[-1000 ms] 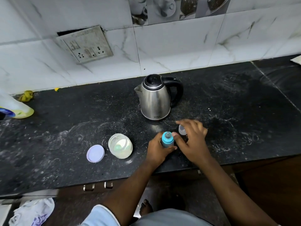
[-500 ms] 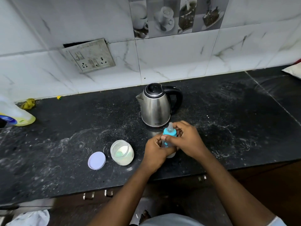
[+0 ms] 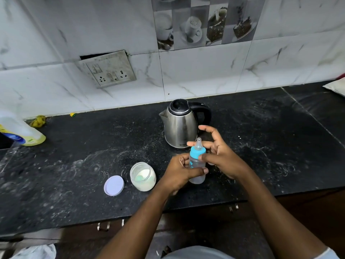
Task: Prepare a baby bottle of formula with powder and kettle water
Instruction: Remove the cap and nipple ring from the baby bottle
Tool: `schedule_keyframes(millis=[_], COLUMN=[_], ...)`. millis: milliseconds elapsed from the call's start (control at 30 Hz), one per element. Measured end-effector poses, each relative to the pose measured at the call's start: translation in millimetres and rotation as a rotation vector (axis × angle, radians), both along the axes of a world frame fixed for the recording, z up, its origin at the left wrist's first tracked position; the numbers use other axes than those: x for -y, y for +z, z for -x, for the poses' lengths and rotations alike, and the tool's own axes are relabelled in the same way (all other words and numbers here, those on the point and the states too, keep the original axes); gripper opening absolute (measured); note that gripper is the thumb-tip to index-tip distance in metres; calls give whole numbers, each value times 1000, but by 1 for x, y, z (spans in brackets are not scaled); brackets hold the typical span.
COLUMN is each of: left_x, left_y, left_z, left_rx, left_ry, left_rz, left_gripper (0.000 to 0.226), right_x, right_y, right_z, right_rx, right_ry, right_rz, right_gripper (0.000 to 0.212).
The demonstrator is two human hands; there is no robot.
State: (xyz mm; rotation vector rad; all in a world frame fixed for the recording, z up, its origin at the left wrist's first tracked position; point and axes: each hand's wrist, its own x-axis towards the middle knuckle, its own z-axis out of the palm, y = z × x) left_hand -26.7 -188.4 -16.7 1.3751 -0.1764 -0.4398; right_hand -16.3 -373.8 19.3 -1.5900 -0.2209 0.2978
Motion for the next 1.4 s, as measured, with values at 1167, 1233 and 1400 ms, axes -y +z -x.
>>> schedule_keyframes(millis=[1167, 1233, 1400], left_x=[-6, -8, -13], left_y=[-16, -22, -41], left_z=[-12, -11, -11], left_rx=[41, 72, 166], left_ry=[4, 50, 225], left_rz=[-79, -115, -208], left_gripper=[40, 43, 54], right_x=[-2, 6, 42], right_y=[-3, 1, -16], right_z=[-8, -9, 9], right_rx=[79, 115, 213], right_ry=[-184, -313, -567], right_rz=[-78, -160, -18], right_gripper=[75, 68, 64])
